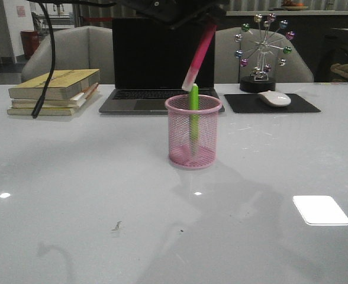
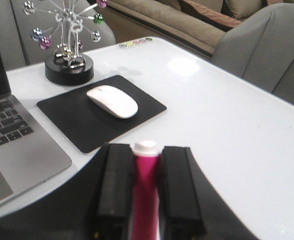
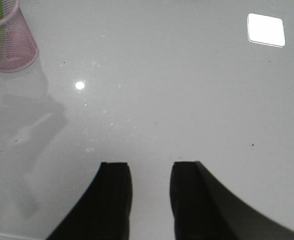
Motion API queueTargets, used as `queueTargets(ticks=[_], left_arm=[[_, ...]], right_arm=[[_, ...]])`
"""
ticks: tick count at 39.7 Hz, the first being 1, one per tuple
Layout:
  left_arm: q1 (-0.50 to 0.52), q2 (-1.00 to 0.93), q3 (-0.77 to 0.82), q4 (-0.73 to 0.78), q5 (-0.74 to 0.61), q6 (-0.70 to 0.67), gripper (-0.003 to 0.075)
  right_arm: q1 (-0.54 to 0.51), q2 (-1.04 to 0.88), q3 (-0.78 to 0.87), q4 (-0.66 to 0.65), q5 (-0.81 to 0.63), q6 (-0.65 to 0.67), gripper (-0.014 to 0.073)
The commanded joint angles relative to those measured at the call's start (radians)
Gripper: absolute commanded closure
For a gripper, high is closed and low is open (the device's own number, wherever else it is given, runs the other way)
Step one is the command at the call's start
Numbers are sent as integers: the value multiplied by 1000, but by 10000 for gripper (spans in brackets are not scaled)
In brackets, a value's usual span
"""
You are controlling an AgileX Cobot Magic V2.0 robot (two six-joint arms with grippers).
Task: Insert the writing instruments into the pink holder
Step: 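Lift the pink highlighter and carry it above the pink holder, then lower the pink highlighter into the holder beside the green one and release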
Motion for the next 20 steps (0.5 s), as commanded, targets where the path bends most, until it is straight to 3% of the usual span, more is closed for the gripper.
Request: queueTargets(ticks=[1,17,20], left_arm=[[-7,-60,-29,-69,50,9,626],[-5,-58,-26,-67,-39,9,629],[-5,-55,-24,2,-72,9,626]], right_arm=[[-6,-4,-30,-8,-58,-7,261],[-6,-4,-30,-8,-59,-7,261],[-6,-4,-30,-8,-59,-7,261]])
